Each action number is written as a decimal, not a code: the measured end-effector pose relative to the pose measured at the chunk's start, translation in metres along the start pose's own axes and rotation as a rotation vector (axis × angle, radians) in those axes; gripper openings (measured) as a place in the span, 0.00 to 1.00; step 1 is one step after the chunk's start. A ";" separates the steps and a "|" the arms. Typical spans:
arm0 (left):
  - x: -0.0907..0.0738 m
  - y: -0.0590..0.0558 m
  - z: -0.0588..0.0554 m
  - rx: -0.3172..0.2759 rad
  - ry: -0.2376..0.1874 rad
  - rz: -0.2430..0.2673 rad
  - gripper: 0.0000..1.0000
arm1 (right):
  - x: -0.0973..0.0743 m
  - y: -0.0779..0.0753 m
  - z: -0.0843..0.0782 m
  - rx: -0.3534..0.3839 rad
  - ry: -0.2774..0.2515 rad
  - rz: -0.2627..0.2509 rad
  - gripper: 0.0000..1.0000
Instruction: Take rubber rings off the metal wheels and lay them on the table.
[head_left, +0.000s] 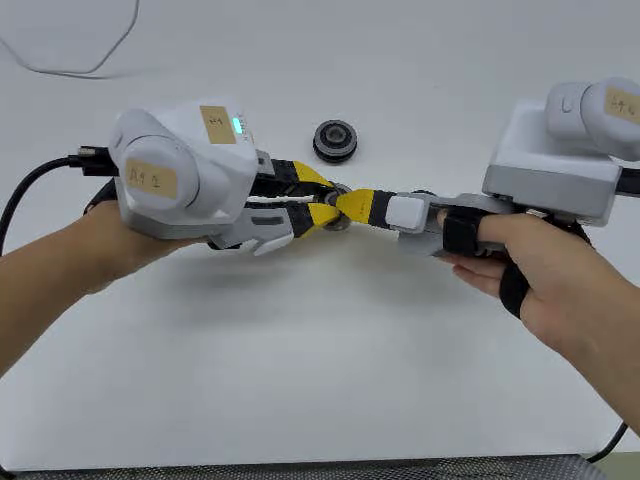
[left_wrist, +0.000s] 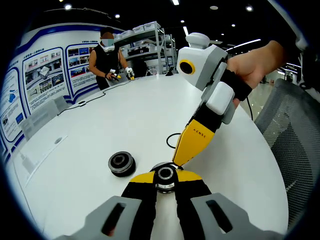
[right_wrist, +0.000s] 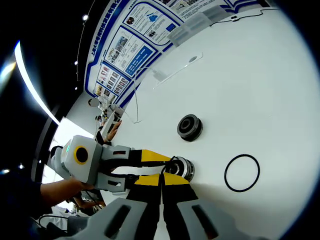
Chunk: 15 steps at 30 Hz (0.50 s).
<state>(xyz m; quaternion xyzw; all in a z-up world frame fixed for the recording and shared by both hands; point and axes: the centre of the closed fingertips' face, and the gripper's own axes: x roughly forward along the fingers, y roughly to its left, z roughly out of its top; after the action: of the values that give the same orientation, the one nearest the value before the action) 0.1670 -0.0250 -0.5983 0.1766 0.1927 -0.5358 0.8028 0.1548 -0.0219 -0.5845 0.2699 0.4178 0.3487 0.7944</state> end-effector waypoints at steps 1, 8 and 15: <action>0.000 0.000 0.001 -0.007 -0.005 0.001 0.14 | 0.000 0.000 0.000 0.003 -0.002 -0.001 0.01; -0.004 0.003 0.003 -0.028 -0.023 0.011 0.15 | 0.001 0.000 0.004 0.003 -0.018 -0.004 0.01; -0.013 0.005 0.005 -0.039 -0.032 0.017 0.17 | 0.003 0.007 0.006 0.016 -0.022 0.012 0.01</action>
<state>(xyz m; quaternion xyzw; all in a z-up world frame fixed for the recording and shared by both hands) 0.1671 -0.0151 -0.5870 0.1541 0.1889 -0.5278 0.8136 0.1584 -0.0163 -0.5781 0.2829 0.4101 0.3470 0.7946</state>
